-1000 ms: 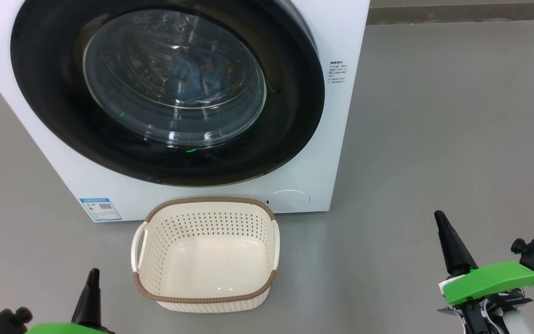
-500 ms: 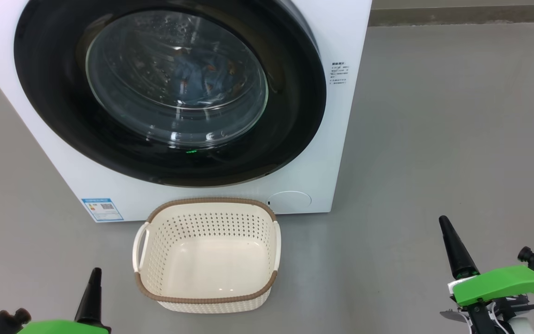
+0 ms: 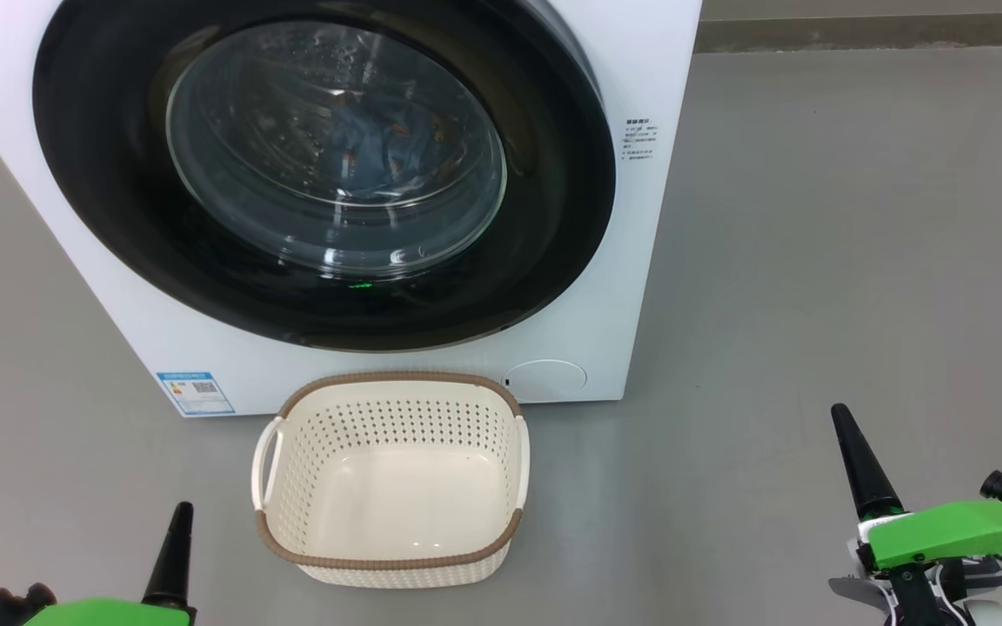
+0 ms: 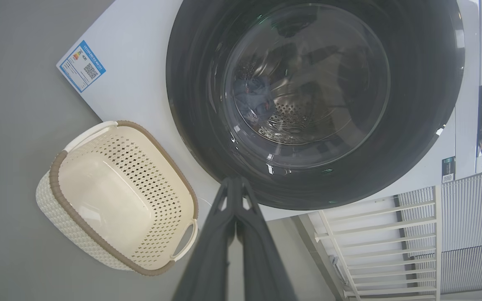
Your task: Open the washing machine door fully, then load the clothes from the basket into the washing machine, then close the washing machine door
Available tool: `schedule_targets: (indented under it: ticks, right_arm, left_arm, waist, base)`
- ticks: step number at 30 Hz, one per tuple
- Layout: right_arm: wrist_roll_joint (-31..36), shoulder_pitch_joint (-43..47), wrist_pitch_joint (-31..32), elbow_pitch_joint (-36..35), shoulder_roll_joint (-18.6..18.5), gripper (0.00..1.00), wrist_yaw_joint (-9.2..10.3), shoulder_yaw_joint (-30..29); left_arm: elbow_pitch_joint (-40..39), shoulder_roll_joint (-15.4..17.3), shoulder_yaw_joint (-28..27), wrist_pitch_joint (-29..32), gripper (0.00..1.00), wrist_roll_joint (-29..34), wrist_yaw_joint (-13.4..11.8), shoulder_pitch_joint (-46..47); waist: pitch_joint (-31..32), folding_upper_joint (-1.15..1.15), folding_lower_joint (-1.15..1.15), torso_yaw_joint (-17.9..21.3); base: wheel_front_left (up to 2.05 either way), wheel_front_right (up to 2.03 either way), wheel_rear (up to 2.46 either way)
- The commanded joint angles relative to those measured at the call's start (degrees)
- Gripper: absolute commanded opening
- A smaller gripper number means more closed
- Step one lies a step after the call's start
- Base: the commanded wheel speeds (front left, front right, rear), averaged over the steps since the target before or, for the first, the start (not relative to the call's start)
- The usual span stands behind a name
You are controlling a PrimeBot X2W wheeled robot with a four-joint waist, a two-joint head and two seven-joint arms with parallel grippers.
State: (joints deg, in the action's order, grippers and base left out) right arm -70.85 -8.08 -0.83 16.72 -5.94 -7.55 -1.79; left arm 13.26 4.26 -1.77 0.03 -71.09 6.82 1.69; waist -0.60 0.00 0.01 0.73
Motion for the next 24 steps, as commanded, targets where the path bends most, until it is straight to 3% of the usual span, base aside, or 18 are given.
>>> schedule_targets:
  ticks: [1, 24]
  right_arm:
    - [-1.74, -0.01, 0.56, -1.75, -0.15, 0.00, 0.03, 0.35]
    - [-13.62, 0.88, 4.24, -2.10, 1.43, 0.00, 0.05, -2.28]
  left_arm:
    - [-0.95, 0.52, -1.75, 0.38, 0.00, -1.66, 0.25, 3.03]
    - [0.25, -0.60, -3.58, 4.01, 0.00, -13.07, 0.44, 4.16]
  waist:
    - [0.02, 0.00, 0.00, -0.03]
    - [0.36, 0.00, 0.00, -0.44]
  base:
    - [0.00, 0.00, 0.00]
    - [0.00, 0.00, 0.00]
